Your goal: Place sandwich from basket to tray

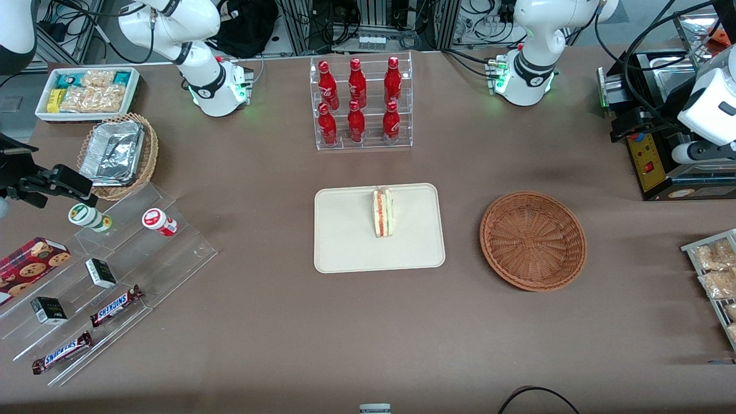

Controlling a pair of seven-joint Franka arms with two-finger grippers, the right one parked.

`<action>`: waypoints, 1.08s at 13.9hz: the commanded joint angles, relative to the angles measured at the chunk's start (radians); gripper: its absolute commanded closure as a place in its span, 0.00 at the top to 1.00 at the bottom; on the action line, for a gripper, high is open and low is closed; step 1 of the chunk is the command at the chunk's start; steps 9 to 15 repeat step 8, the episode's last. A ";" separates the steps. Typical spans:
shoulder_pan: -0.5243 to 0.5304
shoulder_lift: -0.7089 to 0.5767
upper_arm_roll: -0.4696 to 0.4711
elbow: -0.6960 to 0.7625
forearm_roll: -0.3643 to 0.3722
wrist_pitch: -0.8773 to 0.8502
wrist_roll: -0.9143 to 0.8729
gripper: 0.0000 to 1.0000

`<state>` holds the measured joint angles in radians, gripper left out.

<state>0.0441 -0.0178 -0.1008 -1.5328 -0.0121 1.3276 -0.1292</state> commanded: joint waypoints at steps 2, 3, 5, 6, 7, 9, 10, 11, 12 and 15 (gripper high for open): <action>-0.026 0.009 0.012 0.028 0.032 0.048 0.045 1.00; -0.027 0.009 0.007 0.026 0.079 0.047 0.051 1.00; -0.026 0.007 0.006 0.029 0.089 0.045 0.051 1.00; -0.026 0.007 0.006 0.029 0.089 0.042 0.049 1.00; -0.026 0.006 0.006 0.029 0.089 0.042 0.049 1.00; -0.026 0.002 0.006 0.029 0.087 0.038 0.048 1.00; -0.026 0.002 0.006 0.029 0.087 0.038 0.048 1.00; -0.026 0.002 0.006 0.029 0.087 0.038 0.048 1.00; -0.026 0.002 0.006 0.029 0.087 0.038 0.048 1.00; -0.026 0.002 0.006 0.029 0.087 0.038 0.048 1.00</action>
